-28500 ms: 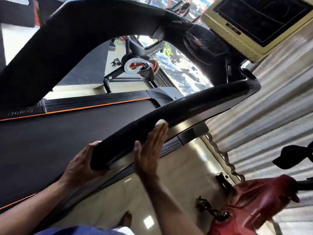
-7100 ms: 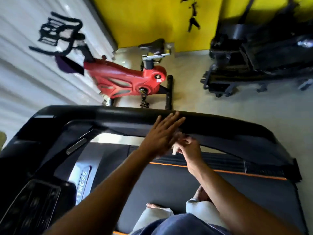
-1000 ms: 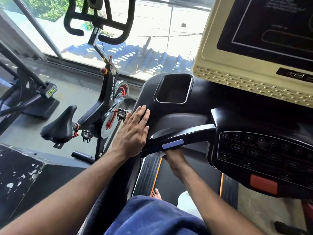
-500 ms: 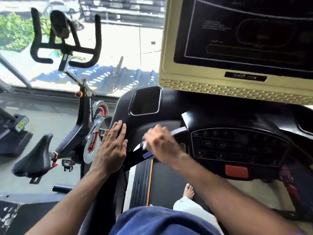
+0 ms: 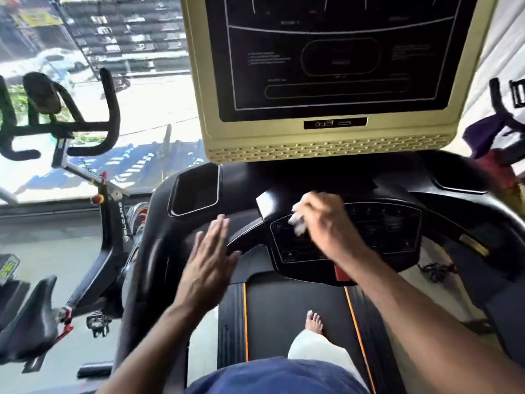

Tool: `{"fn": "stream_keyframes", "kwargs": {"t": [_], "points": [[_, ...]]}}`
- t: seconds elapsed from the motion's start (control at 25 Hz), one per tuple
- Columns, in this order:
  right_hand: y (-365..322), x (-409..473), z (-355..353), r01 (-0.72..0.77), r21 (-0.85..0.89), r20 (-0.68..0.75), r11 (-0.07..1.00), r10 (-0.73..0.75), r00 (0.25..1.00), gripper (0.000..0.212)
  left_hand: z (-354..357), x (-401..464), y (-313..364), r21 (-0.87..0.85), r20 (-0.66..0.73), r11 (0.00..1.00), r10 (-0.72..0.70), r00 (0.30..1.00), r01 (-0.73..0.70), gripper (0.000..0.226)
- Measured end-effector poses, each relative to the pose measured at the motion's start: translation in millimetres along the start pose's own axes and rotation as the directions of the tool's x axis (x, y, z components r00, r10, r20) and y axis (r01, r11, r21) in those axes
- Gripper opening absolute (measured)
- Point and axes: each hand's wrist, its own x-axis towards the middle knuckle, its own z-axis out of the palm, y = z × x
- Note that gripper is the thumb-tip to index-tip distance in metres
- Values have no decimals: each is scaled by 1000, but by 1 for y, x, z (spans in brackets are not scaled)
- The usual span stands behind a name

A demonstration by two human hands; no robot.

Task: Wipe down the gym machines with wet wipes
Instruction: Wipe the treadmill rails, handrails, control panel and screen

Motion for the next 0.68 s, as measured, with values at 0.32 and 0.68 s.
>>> {"fn": "stream_keyframes", "kwargs": {"t": [0.32, 0.68], "points": [[-62, -12, 31, -76, 21, 5, 997, 75, 997, 15, 48, 56, 57, 54, -277, 989, 147, 950, -137, 56], [67, -44, -45, -142, -34, -74, 989, 139, 987, 10, 50, 58, 68, 197, -191, 979, 81, 978, -43, 60]]}}
